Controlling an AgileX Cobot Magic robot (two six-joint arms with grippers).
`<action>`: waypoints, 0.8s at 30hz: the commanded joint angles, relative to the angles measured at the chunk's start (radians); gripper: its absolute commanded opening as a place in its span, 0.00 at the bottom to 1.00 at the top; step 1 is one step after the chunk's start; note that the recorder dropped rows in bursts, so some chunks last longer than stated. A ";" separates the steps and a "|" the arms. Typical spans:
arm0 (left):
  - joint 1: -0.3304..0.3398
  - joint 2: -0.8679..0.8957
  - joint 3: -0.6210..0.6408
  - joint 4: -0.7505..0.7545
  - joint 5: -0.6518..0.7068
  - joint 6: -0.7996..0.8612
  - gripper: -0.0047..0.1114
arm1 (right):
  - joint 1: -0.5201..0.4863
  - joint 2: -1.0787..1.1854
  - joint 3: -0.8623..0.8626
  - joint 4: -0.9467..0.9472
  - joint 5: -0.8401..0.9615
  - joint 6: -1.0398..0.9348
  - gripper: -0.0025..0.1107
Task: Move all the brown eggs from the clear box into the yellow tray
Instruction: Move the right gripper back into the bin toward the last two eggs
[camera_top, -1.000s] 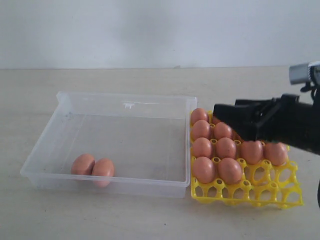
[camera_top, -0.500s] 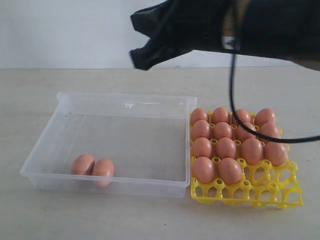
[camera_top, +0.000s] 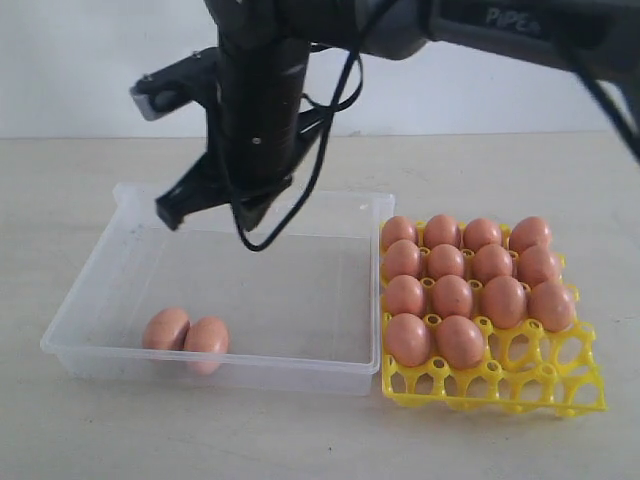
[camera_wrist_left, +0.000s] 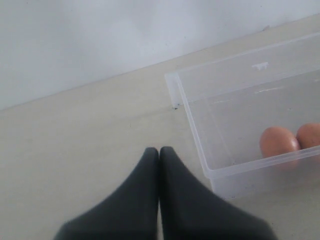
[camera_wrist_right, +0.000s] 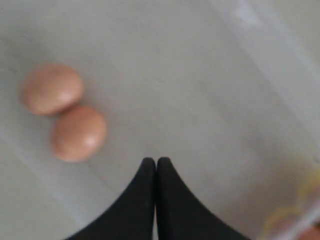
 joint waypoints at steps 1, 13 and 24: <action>0.001 -0.002 -0.001 -0.008 -0.008 0.000 0.00 | -0.018 0.099 -0.105 0.154 0.032 -0.015 0.16; 0.001 -0.002 -0.001 -0.008 -0.008 0.000 0.00 | -0.018 0.238 -0.110 0.214 0.047 0.228 0.58; 0.001 -0.002 -0.001 -0.008 -0.008 0.000 0.00 | -0.016 0.271 -0.110 0.304 0.047 0.333 0.58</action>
